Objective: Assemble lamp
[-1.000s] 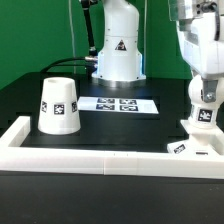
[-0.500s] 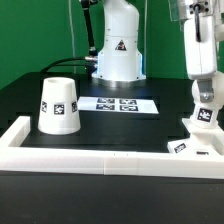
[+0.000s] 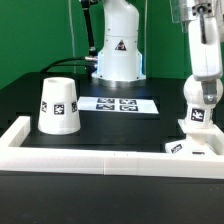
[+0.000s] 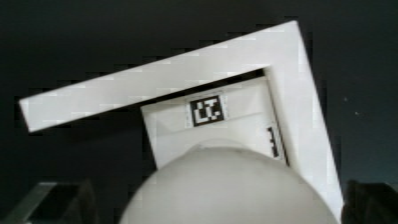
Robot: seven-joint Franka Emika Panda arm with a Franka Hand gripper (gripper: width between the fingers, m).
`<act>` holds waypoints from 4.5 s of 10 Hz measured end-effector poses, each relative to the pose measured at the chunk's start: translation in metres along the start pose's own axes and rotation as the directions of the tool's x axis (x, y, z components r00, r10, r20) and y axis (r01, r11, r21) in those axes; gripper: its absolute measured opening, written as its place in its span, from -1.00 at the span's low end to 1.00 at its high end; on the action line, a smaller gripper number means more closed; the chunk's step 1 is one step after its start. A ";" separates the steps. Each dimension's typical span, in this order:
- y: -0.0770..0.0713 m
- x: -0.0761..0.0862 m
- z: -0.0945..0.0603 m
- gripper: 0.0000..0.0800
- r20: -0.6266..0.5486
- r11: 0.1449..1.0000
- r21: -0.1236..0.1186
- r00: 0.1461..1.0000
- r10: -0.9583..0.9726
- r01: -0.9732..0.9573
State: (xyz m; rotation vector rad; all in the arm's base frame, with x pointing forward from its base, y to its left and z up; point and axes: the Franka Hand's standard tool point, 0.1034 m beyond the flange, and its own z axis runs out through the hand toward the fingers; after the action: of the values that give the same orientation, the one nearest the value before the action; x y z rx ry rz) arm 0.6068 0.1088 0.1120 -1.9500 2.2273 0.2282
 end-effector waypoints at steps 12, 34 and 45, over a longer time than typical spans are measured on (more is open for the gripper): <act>-0.004 0.005 -0.006 0.75 0.000 0.416 -0.062 0.417 -0.909 0.907; -0.011 0.010 -0.005 0.75 0.176 -0.976 -0.088 -0.961 -0.211 0.198; -0.015 0.017 -0.008 0.44 0.084 -0.666 -0.176 -0.663 -0.744 0.725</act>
Offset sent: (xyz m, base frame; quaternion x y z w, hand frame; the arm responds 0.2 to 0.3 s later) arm 0.0000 0.0000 0.0000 0.0000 0.0000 -0.1296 0.9916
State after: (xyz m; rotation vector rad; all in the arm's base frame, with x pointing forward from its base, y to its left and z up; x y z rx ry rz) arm 0.6191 0.0883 0.1153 -2.9854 -0.9186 -0.1041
